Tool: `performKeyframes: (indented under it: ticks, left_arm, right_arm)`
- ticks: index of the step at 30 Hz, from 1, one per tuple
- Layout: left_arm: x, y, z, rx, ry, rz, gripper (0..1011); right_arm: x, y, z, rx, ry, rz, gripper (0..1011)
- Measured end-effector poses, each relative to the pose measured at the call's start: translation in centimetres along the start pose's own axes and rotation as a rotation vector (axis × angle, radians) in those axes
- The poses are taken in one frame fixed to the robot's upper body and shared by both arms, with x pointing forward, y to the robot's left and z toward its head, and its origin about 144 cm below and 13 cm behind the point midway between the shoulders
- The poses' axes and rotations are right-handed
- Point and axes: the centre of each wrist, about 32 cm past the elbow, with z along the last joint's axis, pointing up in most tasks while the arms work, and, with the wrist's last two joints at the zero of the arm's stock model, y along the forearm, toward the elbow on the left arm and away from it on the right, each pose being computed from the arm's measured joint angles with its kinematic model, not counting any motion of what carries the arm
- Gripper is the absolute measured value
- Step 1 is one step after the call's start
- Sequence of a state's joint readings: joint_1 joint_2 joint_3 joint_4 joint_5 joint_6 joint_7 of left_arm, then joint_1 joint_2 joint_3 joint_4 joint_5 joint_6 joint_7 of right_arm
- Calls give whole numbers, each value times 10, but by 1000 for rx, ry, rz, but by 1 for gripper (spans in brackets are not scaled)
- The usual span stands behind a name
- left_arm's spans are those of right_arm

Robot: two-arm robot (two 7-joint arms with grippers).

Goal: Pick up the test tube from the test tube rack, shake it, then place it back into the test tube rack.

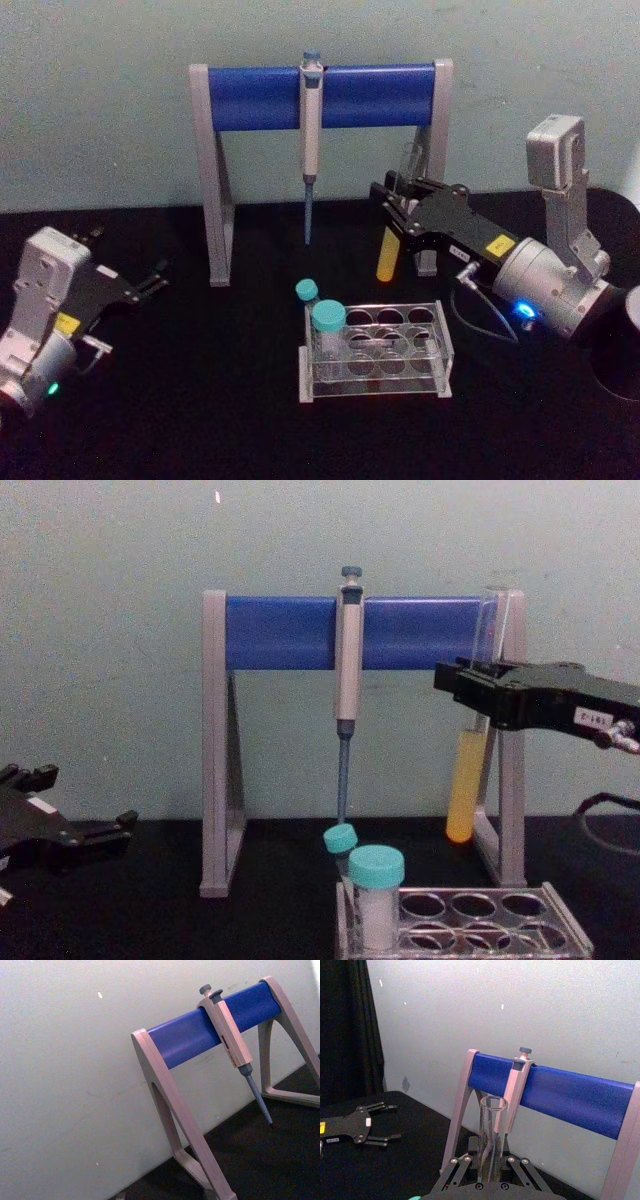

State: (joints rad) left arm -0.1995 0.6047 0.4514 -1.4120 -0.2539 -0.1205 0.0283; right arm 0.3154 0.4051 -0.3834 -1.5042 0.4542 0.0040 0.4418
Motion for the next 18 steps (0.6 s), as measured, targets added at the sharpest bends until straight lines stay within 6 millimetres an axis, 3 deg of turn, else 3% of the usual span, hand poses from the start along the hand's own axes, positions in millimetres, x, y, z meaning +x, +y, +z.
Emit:
performKeyframes:
  ticks: [18]
  left_arm:
    - [0, 0, 0, 0, 0, 0, 1010]
  right_arm:
    - [2, -13, 3, -5, -20, -43, 237]
